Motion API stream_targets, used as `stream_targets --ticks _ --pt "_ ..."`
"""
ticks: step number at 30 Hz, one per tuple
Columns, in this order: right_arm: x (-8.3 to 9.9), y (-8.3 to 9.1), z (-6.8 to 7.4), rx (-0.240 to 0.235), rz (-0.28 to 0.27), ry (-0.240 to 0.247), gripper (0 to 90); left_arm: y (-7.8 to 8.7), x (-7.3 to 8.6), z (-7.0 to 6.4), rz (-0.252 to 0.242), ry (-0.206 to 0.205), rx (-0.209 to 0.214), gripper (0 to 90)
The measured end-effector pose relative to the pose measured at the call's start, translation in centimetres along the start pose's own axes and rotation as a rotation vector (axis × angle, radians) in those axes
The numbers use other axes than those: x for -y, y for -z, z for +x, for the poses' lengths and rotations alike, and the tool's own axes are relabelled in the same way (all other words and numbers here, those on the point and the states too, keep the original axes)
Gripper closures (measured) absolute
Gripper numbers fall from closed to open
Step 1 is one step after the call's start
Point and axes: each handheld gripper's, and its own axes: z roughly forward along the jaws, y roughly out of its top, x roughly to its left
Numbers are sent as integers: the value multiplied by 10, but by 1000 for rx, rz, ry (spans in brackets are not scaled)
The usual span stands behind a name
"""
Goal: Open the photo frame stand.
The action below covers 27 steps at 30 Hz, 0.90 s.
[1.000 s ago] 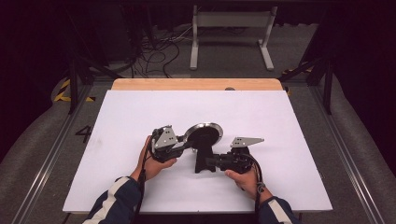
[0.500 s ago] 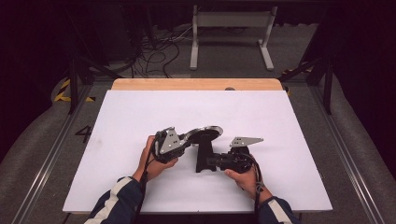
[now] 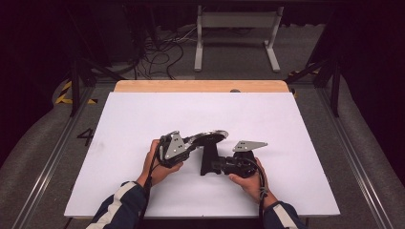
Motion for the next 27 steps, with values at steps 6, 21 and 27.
stream_targets --ticks 6,21,27 --pt "2 -1 1 10 22 9 700 1 2 0 -8 16 24 723" --pt "1 21 0 87 14 31 775 24 12 5 24 0 69 511" --pt "-2 28 9 146 0 89 810 31 16 14 1 57 64 467"
